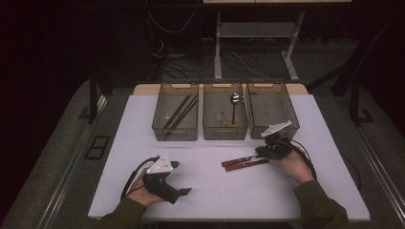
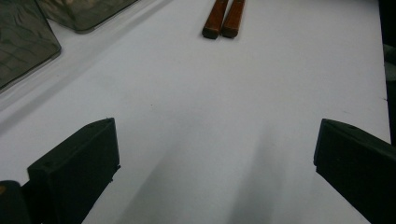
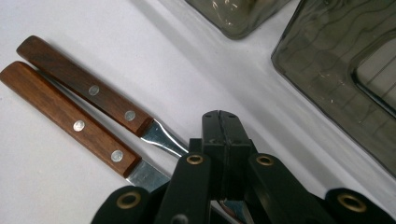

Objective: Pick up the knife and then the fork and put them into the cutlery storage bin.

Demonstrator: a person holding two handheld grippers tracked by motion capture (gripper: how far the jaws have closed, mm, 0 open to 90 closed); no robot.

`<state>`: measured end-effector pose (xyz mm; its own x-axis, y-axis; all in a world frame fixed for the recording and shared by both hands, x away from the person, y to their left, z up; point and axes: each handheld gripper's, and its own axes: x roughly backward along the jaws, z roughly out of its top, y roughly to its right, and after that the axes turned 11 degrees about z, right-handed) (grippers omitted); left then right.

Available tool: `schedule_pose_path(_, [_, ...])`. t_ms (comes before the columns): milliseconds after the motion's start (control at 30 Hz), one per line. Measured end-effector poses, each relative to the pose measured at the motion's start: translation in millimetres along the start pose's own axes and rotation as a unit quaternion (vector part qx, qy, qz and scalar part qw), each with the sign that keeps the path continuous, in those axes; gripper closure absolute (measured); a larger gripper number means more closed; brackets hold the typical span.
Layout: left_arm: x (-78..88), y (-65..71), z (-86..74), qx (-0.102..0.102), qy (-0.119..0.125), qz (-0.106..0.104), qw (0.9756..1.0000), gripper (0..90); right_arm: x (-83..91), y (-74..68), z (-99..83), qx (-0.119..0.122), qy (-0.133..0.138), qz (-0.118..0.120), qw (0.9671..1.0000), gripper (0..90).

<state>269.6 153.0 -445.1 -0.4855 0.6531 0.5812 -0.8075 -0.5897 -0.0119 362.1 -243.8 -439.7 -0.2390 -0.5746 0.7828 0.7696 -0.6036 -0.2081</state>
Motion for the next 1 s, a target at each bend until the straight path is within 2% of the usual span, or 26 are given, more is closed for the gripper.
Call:
schedule_pose_path(633, [-0.1, 0.3, 0.0, 0.001, 0.001, 0.0, 1.0, 0.0, 7.0, -5.5, -7.7, 0.016, -0.017, 0.009, 0.9997, 90.0])
schedule_pose_path(1000, [-0.1, 0.6, 0.0, 0.001, 0.0, 0.0, 1.0, 0.0, 12.0, -15.8, -13.8, 0.033, -0.033, 0.019, 0.9987, 90.0])
